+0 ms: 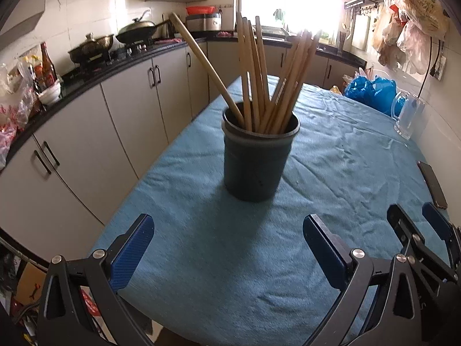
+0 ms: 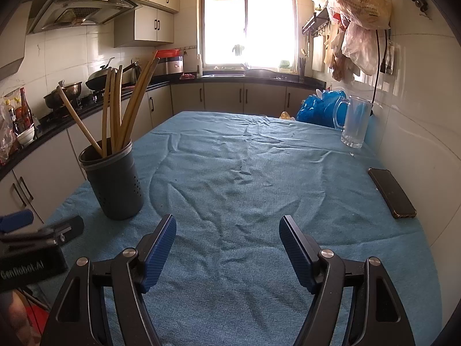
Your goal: Organize utensils
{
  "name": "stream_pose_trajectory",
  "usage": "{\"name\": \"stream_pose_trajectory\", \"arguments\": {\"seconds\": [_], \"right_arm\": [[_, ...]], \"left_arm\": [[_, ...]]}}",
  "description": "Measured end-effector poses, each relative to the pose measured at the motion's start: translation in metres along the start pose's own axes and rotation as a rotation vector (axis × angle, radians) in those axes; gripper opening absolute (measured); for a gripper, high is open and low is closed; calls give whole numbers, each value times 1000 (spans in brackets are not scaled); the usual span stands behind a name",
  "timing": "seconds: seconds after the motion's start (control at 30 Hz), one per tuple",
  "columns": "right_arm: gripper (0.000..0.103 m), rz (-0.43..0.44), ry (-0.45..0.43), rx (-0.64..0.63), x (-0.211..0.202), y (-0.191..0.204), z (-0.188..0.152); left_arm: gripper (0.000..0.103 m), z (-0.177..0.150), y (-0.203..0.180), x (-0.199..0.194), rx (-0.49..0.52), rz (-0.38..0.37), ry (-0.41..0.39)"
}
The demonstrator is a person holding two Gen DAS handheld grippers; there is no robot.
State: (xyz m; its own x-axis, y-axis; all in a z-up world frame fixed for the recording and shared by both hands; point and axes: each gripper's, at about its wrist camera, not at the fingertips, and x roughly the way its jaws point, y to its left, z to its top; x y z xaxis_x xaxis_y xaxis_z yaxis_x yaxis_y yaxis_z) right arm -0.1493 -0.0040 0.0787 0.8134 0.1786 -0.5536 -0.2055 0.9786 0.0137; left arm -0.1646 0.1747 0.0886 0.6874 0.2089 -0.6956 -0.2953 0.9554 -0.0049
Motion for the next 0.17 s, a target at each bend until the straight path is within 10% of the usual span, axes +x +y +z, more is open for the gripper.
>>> {"name": "stream_pose_trajectory", "arguments": {"seconds": [0.17], "right_arm": [[80, 8, 5, 23, 1, -10, 1]], "left_arm": [[103, 5, -10, -8, 37, -15, -23]]}}
